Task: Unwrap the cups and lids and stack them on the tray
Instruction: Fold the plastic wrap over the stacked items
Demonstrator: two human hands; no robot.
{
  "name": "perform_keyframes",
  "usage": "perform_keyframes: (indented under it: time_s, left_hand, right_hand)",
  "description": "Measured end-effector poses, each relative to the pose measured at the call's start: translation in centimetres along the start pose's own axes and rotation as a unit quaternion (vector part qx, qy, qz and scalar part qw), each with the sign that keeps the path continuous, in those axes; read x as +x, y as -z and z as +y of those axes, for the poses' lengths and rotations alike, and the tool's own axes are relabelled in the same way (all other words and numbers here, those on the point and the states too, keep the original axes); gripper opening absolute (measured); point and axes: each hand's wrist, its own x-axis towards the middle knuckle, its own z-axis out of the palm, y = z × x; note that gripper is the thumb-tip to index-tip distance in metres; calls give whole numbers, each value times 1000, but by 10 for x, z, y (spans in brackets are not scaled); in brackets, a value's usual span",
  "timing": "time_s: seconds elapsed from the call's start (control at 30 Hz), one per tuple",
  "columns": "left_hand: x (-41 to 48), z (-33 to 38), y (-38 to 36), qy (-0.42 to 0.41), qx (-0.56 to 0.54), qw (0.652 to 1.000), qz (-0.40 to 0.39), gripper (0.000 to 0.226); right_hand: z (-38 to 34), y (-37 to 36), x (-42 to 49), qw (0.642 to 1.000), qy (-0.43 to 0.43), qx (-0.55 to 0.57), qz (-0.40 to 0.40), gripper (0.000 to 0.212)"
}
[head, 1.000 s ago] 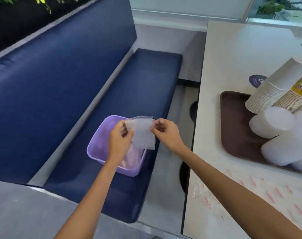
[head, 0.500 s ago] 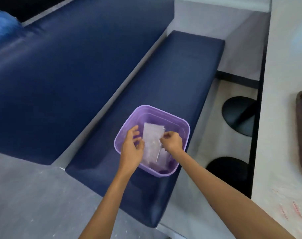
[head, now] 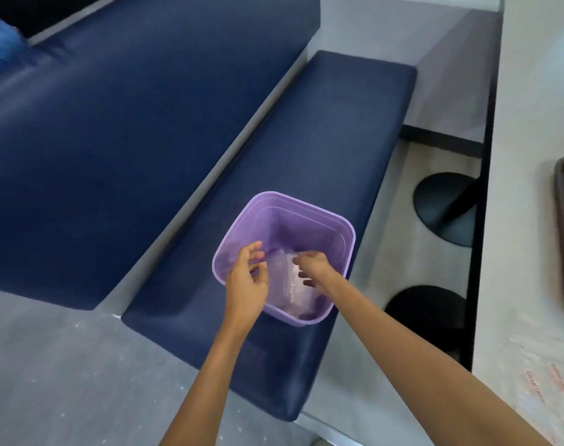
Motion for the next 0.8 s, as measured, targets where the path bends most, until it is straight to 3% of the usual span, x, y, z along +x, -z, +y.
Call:
perform_keyframes:
  time_s: [0.3,0.57,0.8]
  left_hand:
    - [-44,75,-48,-35,-41,998,-24,40]
    - [-142,149,-134,-80,-63,982,-159,32]
    - [-228,166,-215,-76,48,964,-250,25]
  right_hand:
    - [-23,78,-104,979,120,159,-49,12]
    - [32,225,-203,967,176,184,23,25]
    - [121,326,-249,968,181,88,152,25]
